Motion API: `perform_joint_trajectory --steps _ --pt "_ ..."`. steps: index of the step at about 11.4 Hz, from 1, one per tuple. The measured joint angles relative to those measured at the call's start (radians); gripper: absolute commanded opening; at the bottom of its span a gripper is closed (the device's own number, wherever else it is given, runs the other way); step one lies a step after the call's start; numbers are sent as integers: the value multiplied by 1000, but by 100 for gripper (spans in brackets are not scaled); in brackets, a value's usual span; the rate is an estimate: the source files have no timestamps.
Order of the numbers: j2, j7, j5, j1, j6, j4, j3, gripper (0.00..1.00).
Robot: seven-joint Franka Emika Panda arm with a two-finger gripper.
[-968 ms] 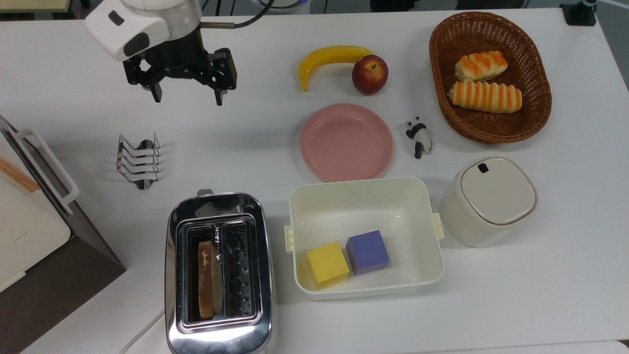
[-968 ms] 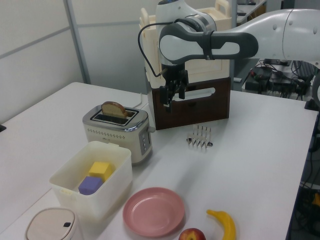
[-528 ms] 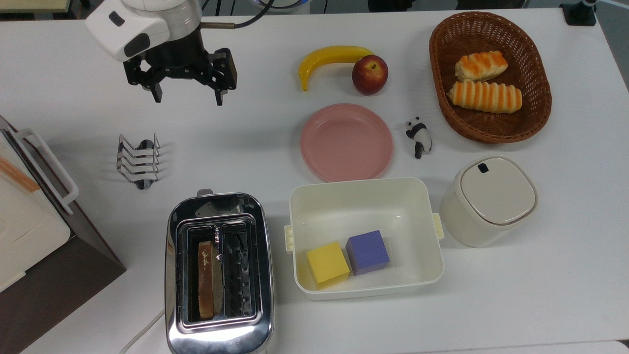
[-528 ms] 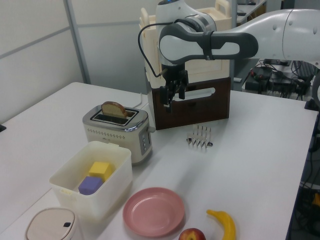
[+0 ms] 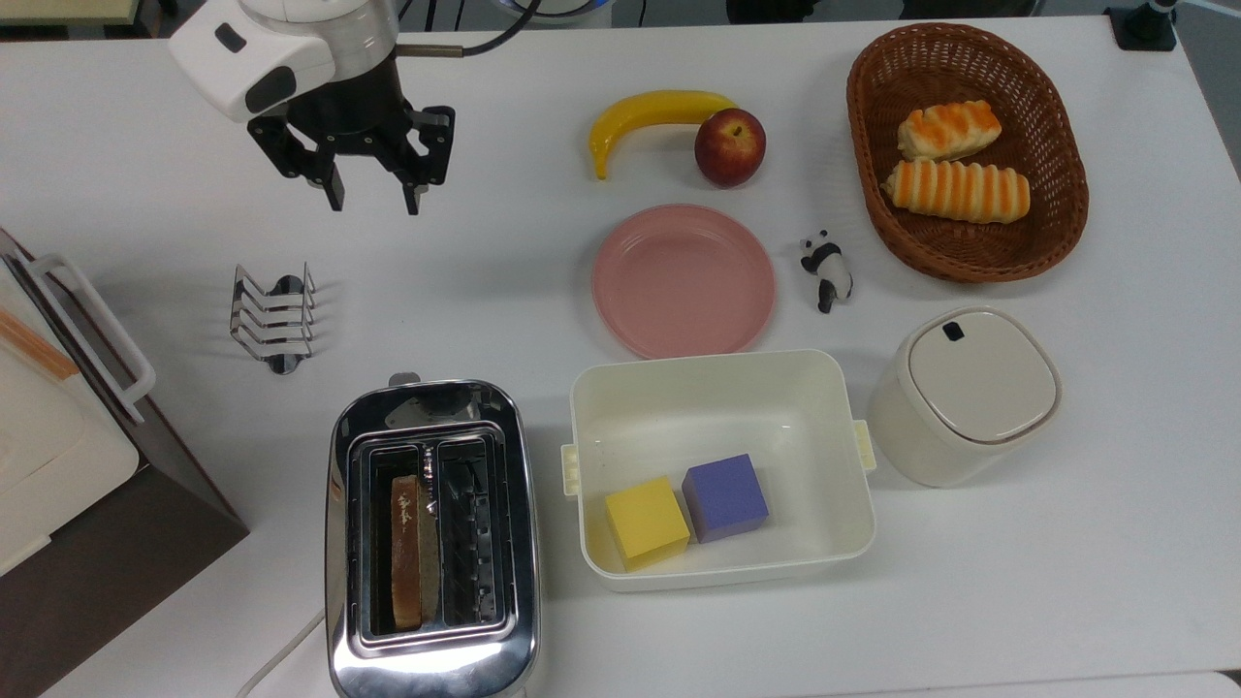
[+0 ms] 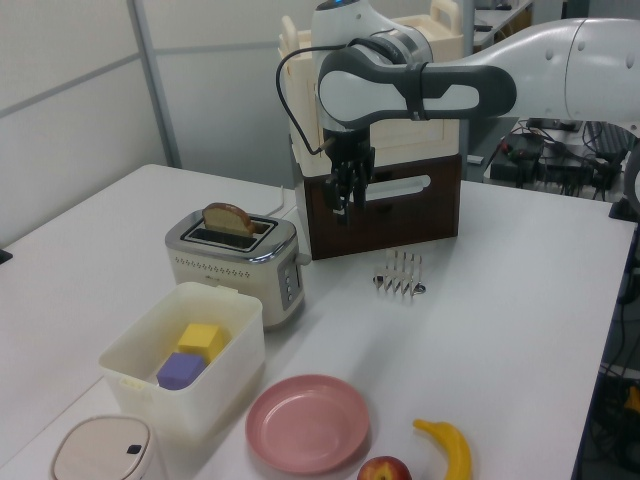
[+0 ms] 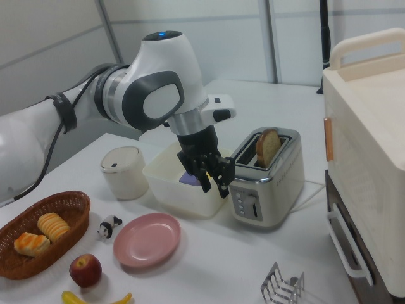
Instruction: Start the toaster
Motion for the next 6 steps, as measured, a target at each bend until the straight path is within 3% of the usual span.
perform_joint_trajectory --steps 2,6 --pt "0 0 0 -1 0 0 0 0" --pt "0 -22 0 -2 0 -1 0 0"
